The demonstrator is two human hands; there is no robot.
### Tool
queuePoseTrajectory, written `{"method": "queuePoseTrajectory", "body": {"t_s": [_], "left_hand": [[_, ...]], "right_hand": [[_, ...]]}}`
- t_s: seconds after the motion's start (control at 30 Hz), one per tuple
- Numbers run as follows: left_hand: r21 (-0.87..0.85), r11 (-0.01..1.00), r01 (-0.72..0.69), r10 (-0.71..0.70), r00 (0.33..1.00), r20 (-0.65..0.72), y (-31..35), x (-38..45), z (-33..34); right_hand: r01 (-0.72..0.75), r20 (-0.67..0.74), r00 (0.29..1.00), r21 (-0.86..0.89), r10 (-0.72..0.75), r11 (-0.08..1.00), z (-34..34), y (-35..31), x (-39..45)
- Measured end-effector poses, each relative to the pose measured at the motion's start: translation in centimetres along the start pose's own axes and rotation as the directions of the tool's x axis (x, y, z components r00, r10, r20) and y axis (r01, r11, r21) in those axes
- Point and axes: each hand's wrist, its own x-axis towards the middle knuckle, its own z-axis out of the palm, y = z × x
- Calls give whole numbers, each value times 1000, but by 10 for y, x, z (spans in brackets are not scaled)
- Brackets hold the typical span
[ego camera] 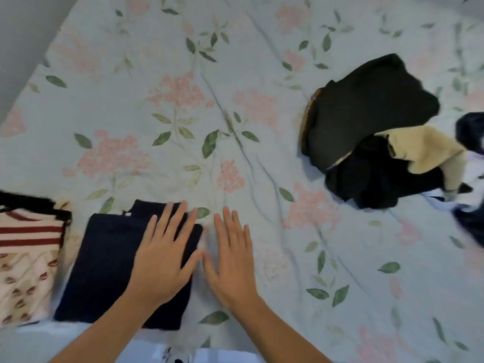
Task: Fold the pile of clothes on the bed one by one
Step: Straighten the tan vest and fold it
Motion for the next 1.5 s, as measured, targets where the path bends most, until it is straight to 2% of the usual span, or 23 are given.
{"method": "queuePoseTrajectory", "body": {"t_s": [0.13,0.23,0.43,0.5,0.57,0.67,0.73,0.77,0.83,0.9,0.97,1.03,1.13,1.23,1.3,1.43,1.5], "left_hand": [[-59,993,-105,105,994,-9,86,74,4],[-111,980,-166,162,986,-40,163,127,0],[-119,954,-276,262,957,-123,293,241,1],[-142,956,-258,242,963,-120,334,281,4],[-161,958,-236,225,971,-81,371,318,8],[-50,956,-287,285,957,-46,409,365,20],[-30,965,-260,260,966,-2,419,388,30],[-41,973,-229,230,973,22,422,396,36],[-131,975,-181,184,983,10,423,407,42],[-324,930,-174,157,984,-79,426,409,35],[-521,834,-180,120,982,-148,434,403,13],[-644,745,-174,75,981,-177,450,393,-20],[-795,587,-153,87,988,-125,469,378,-76],[-842,531,-99,153,988,-19,481,355,-145],[-855,509,-96,165,986,-13,492,334,-195],[-879,450,-155,28,987,-160,502,283,-304],[-888,416,-194,-23,974,-224,501,254,-362]], "right_hand": [[-46,-61,997,36,48,998,-85,78,10],[-92,-163,982,21,94,996,-144,150,16],[-182,-299,946,-162,128,970,-256,293,52],[-203,-344,932,-222,118,954,-288,337,70],[-209,-331,937,-267,114,941,-314,379,90],[-152,-182,978,-308,98,939,-334,427,119],[-103,-116,991,-305,71,947,-334,445,134],[-84,-131,990,-286,48,955,-333,450,139],[-77,-222,975,-209,29,975,-335,451,144],[-114,-295,950,-21,103,993,-343,442,140],[-119,-336,932,75,137,990,-361,429,129],[-114,-384,913,82,137,990,-392,411,120],[-75,-472,867,192,159,979,-457,374,115],[11,-554,814,314,173,949,-540,321,108],[71,-574,802,367,166,928,-594,278,97],[180,-547,832,422,91,888,-680,191,64],[218,-539,836,499,104,839,-715,150,43]]}}
